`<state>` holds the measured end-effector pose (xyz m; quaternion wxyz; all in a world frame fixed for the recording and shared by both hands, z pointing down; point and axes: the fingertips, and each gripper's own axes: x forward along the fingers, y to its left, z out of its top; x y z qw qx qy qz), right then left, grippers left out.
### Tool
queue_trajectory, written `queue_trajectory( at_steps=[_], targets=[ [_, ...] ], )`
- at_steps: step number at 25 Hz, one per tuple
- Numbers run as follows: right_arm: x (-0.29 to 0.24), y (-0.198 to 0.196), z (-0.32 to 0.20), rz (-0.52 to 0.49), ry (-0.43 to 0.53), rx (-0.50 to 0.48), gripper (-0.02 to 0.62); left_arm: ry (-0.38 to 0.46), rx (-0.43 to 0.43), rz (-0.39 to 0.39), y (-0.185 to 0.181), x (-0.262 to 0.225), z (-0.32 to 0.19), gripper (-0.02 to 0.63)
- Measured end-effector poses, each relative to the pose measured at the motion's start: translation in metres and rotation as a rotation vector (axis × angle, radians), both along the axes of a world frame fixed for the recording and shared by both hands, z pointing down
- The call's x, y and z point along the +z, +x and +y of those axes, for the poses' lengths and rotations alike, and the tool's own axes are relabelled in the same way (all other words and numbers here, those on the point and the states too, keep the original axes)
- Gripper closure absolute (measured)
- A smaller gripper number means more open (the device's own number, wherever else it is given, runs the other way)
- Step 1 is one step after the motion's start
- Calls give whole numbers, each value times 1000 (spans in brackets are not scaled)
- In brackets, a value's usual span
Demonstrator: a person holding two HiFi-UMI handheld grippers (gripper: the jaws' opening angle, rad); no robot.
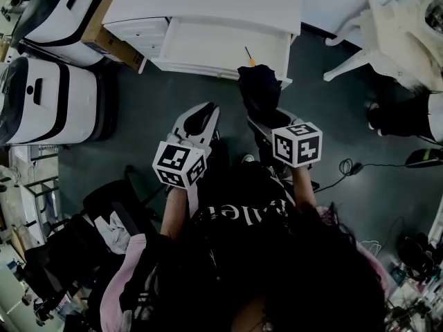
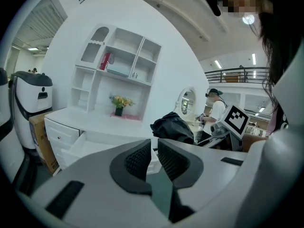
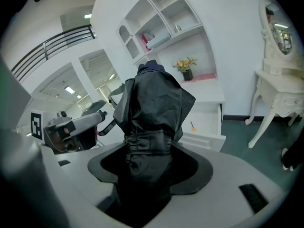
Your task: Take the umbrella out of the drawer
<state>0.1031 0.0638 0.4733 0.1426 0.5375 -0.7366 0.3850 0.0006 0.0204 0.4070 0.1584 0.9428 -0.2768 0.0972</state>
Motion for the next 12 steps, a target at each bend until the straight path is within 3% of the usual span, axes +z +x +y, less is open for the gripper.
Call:
queue_trajectory(
  at_steps=[12],
  targets=[
    [-1,12,75,-32,35,-18,310,13,-15,-7,18,2,82,558]
  ],
)
